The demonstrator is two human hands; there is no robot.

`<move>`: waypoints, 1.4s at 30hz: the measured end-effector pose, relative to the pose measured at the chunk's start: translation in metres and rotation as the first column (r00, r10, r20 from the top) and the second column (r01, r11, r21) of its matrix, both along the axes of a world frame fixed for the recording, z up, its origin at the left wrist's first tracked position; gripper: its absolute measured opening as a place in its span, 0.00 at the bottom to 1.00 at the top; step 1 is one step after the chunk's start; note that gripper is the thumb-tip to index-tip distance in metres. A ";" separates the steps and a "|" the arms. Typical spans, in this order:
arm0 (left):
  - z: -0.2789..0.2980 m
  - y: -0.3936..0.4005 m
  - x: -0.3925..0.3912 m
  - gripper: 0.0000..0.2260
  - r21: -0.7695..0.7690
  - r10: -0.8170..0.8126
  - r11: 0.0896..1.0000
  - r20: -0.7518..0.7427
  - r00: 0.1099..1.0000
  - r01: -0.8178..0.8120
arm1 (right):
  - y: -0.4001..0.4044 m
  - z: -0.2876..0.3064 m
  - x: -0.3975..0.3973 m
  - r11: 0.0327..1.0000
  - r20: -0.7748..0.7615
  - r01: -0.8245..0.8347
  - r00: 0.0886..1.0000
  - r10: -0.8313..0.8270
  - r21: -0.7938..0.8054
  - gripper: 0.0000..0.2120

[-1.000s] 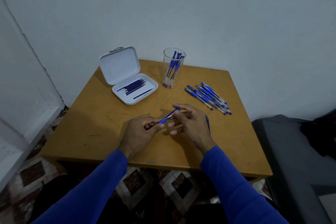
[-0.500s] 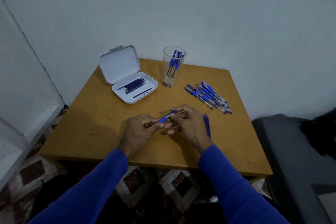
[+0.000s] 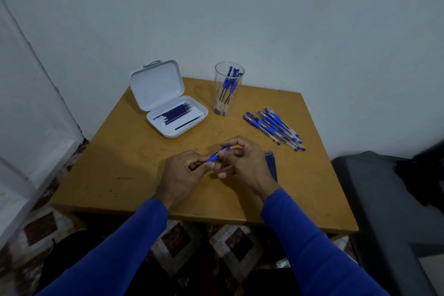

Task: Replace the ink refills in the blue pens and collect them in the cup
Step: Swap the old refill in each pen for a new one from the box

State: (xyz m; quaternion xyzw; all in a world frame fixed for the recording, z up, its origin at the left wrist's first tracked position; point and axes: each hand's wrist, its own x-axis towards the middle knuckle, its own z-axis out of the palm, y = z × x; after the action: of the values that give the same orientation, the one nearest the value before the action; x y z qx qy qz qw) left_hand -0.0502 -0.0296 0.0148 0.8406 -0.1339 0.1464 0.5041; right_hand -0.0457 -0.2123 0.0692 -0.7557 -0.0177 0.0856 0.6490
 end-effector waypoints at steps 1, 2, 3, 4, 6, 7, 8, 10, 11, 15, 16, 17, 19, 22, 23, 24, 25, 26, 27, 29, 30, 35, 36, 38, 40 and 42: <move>0.000 -0.001 0.000 0.05 0.005 -0.004 1.000 0.001 1.000 0.004 | 0.001 0.001 -0.001 1.000 0.006 0.009 1.000 -0.009 0.001 0.08; 0.000 -0.002 0.000 0.05 -0.001 -0.010 1.000 -0.002 1.000 0.010 | 0.003 0.001 -0.001 1.000 0.019 0.026 0.999 -0.026 -0.003 0.07; 0.000 -0.002 0.000 0.07 -0.009 -0.016 1.000 -0.011 1.000 0.016 | 0.004 0.001 0.000 0.999 0.033 0.047 0.998 -0.047 -0.008 0.07; 0.001 -0.002 0.001 0.08 -0.008 -0.026 1.000 -0.020 0.999 0.026 | 0.005 0.001 0.002 0.998 0.048 0.069 0.997 -0.068 -0.014 0.07; 0.001 -0.002 0.004 0.11 0.018 -0.041 0.999 -0.022 0.999 0.041 | 0.006 0.004 0.008 0.993 0.089 0.112 0.990 -0.107 -0.048 0.09; 0.001 -0.001 0.007 0.12 0.036 -0.042 0.998 -0.017 0.999 0.042 | 0.005 0.007 0.012 0.987 0.114 0.140 0.985 -0.131 -0.079 0.11; 0.002 -0.001 0.011 0.13 0.058 -0.041 0.997 -0.012 0.999 0.042 | 0.003 0.011 0.017 0.978 0.142 0.171 0.978 -0.154 -0.116 0.12; 0.003 0.000 0.019 0.16 0.110 -0.040 0.993 0.002 0.999 0.040 | -0.001 0.021 0.028 0.953 0.227 0.232 0.956 -0.186 -0.195 0.11; 0.004 0.000 0.024 0.18 0.144 -0.040 0.989 0.006 0.999 0.039 | -0.003 0.028 0.034 0.937 0.287 0.263 0.938 -0.193 -0.231 0.09; 0.001 -0.006 0.049 0.21 0.317 -0.061 0.946 -0.012 0.998 0.062 | -0.010 0.059 0.060 0.869 0.491 0.370 0.853 -0.178 -0.329 0.08; 0.001 -0.008 0.056 0.21 0.356 -0.067 0.932 -0.027 0.997 0.072 | -0.010 0.067 0.066 0.850 0.537 0.396 0.827 -0.166 -0.348 0.08; 0.001 -0.010 0.064 0.21 0.392 -0.076 0.916 -0.040 0.996 0.085 | -0.011 0.074 0.073 0.834 0.580 0.418 0.801 -0.151 -0.361 0.08; 0.003 -0.016 0.078 0.22 0.459 -0.102 0.881 -0.053 0.993 0.115 | -0.011 0.087 0.086 0.812 0.654 0.455 0.746 -0.122 -0.367 0.08; 0.006 -0.026 0.098 0.21 0.530 -0.136 0.835 -0.062 0.989 0.148 | -0.011 0.105 0.107 0.818 0.716 0.480 0.687 -0.125 -0.318 0.09; 0.007 -0.029 0.104 0.21 0.543 -0.140 0.826 -0.064 0.988 0.152 | -0.011 0.112 0.114 0.825 0.731 0.486 0.668 -0.138 -0.288 0.10; 0.008 -0.031 0.110 0.22 0.556 -0.140 0.817 -0.064 0.988 0.151 | -0.011 0.119 0.120 0.830 0.751 0.496 0.643 -0.152 -0.257 0.10; 0.007 -0.034 0.116 0.22 0.569 -0.139 0.809 -0.059 0.989 0.148 | -0.011 0.125 0.127 0.833 0.772 0.506 0.614 -0.165 -0.225 0.10; 0.007 -0.035 0.121 0.23 0.578 -0.140 0.802 -0.058 0.988 0.147 | -0.010 0.131 0.134 0.835 0.791 0.514 0.586 -0.174 -0.197 0.10; 0.006 -0.036 0.126 0.24 0.581 -0.141 0.799 -0.067 0.988 0.154 | -0.010 0.136 0.141 0.838 0.804 0.517 0.566 -0.180 -0.177 0.10; 0.000 -0.037 0.131 0.24 0.579 -0.143 0.797 -0.091 0.986 0.169 | -0.008 0.140 0.156 0.840 0.816 0.513 0.554 -0.168 -0.175 0.11; -0.003 -0.037 0.132 0.25 0.583 -0.142 0.795 -0.093 0.985 0.170 | -0.007 0.139 0.163 0.837 0.814 0.511 0.560 -0.153 -0.194 0.11; -0.014 -0.035 0.134 0.24 0.599 -0.133 0.787 -0.066 0.989 0.145 | -0.007 0.123 0.191 0.802 0.754 0.473 0.656 -0.043 -0.365 0.11; -0.015 -0.035 0.135 0.24 0.600 -0.132 0.786 -0.068 0.989 0.146 | -0.007 0.118 0.194 0.785 0.736 0.463 0.676 -0.013 -0.412 0.12; -0.016 -0.035 0.135 0.24 0.598 -0.131 0.788 -0.073 0.989 0.148 | -0.005 0.108 0.201 0.750 0.693 0.437 0.719 0.040 -0.496 0.12; -0.015 -0.035 0.134 0.24 0.595 -0.125 0.790 -0.078 0.989 0.147 | -0.002 0.101 0.205 0.719 0.642 0.406 0.763 0.073 -0.564 0.12; -0.015 -0.035 0.134 0.24 0.594 -0.122 0.792 -0.074 0.990 0.142 | 0.000 0.095 0.207 0.683 0.599 0.386 0.795 0.096 -0.621 0.12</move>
State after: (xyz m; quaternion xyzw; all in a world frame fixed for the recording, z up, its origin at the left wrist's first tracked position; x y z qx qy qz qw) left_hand 0.0833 -0.0651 0.0000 0.9472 -0.2236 0.0478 0.2246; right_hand 0.1615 -0.2124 0.1647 -0.9333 -0.1191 -0.2074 0.2679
